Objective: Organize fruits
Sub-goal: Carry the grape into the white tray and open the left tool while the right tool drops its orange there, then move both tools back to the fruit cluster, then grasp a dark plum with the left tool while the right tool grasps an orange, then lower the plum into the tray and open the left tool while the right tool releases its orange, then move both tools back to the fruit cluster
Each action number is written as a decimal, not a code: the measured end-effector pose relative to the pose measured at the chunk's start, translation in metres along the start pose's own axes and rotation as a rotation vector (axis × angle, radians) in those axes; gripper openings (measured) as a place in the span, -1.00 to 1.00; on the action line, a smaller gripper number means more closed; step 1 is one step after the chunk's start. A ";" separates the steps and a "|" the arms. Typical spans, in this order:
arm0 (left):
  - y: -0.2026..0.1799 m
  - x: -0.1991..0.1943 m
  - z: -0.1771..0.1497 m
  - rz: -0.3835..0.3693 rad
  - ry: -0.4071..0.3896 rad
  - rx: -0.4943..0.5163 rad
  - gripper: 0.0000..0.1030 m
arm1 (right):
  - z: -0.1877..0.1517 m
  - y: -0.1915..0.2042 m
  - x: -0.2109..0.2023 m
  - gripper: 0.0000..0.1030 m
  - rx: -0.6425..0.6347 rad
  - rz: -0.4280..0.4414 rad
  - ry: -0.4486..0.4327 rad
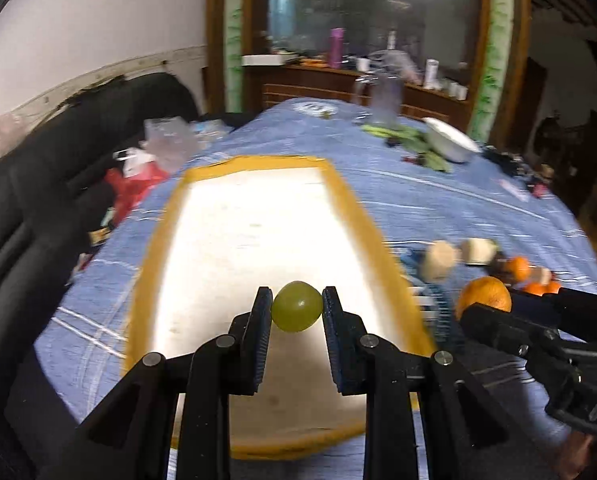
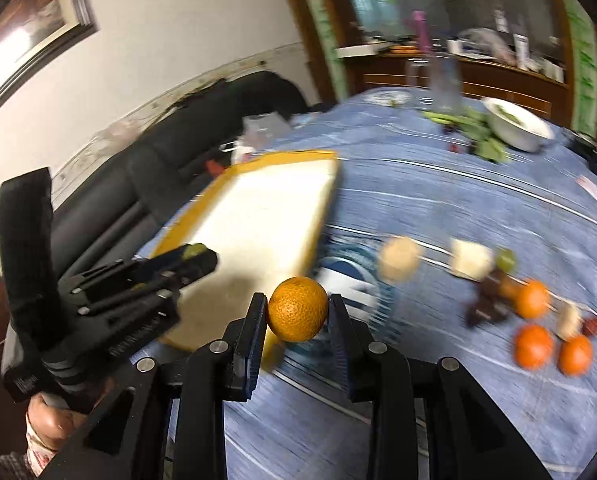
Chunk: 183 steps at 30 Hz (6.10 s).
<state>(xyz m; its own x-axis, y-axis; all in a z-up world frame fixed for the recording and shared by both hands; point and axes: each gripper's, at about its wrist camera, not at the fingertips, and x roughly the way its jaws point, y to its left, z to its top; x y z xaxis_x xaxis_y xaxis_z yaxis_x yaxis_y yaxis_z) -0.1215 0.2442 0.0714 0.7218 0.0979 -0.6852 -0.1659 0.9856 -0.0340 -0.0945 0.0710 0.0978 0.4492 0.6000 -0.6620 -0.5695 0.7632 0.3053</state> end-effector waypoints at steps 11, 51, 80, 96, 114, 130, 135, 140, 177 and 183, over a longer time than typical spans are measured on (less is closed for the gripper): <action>0.062 0.029 -0.008 0.057 0.083 -0.153 -0.52 | 0.003 0.051 0.087 -0.34 -0.105 0.016 0.121; -0.148 0.011 -0.009 -0.206 0.068 0.191 0.52 | -0.063 -0.190 -0.099 0.08 0.307 -0.371 -0.108; -0.204 0.102 0.009 -0.445 0.221 0.295 -0.18 | -0.058 -0.210 -0.055 -0.15 0.262 -0.364 0.041; -0.170 0.048 0.004 -0.408 0.102 0.220 -0.49 | -0.058 -0.191 -0.072 -0.24 0.247 -0.365 0.014; 0.032 0.008 -0.001 -0.070 0.000 -0.213 -0.48 | -0.018 -0.030 -0.017 -0.23 -0.002 -0.158 0.015; 0.094 0.017 -0.015 -0.125 0.007 -0.360 -0.29 | 0.008 0.054 0.082 -0.22 -0.145 -0.077 0.118; 0.087 0.009 -0.013 -0.148 -0.021 -0.336 0.16 | 0.010 0.050 0.091 -0.22 -0.136 -0.085 0.124; 0.085 0.002 -0.013 -0.117 -0.037 -0.325 0.34 | 0.014 0.053 0.093 -0.21 -0.138 -0.091 0.117; -0.090 -0.009 -0.012 -0.175 0.058 0.028 0.52 | -0.061 -0.154 -0.050 0.11 0.202 -0.336 0.020; -0.087 0.003 -0.011 -0.172 0.088 0.008 0.52 | -0.051 -0.155 -0.030 0.11 0.193 -0.326 0.048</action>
<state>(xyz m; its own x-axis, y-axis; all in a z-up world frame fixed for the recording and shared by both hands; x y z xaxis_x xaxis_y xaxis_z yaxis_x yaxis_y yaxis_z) -0.1123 0.1570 0.0643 0.6776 -0.0842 -0.7306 -0.0395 0.9878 -0.1504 -0.0553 -0.0774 0.0358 0.5498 0.3096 -0.7758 -0.2598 0.9461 0.1934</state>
